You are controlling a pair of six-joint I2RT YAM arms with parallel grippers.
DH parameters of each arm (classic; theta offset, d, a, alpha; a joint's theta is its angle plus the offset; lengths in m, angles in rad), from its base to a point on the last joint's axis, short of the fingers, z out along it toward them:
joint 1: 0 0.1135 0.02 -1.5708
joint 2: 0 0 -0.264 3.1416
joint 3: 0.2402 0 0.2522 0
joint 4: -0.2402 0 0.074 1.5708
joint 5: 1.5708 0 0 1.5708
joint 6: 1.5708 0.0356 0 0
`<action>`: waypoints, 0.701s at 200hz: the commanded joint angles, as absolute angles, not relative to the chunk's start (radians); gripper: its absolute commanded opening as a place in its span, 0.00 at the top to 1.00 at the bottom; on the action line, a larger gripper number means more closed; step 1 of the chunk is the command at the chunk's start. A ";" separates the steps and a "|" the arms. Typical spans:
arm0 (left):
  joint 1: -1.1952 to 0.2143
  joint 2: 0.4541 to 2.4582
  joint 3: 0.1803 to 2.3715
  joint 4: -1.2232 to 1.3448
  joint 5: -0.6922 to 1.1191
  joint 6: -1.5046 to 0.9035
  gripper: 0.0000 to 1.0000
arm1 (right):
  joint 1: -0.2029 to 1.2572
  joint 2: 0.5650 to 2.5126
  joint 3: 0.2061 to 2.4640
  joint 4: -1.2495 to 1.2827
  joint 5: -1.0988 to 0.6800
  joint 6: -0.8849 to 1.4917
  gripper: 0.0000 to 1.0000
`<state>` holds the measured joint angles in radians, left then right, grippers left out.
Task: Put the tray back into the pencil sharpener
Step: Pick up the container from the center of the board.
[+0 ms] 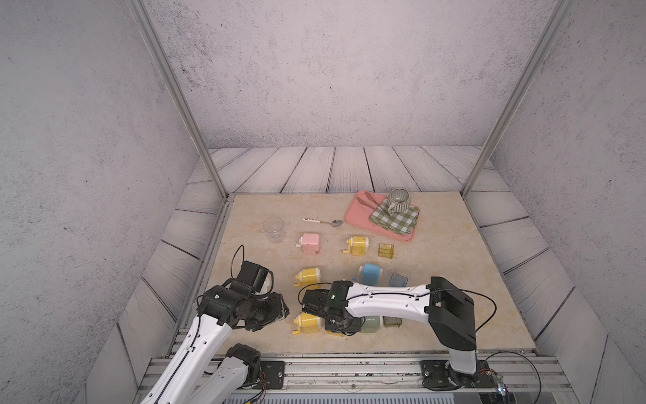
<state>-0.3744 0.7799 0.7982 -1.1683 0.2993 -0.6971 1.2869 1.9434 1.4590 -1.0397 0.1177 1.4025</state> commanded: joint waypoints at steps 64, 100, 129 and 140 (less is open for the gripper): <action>-0.382 0.793 0.799 -1.156 0.288 -0.693 0.39 | 1.260 1.960 1.424 -0.999 0.074 1.404 0.71; -0.382 0.793 0.798 -1.155 0.285 -0.692 0.39 | 1.255 1.952 1.408 -0.993 0.072 1.405 0.71; -0.382 0.795 0.797 -1.148 0.284 -0.695 0.39 | 1.254 1.959 1.404 -0.984 0.063 1.398 0.73; -0.382 0.796 0.797 -1.145 0.285 -0.696 0.39 | 1.252 1.966 1.404 -0.982 0.060 1.393 0.75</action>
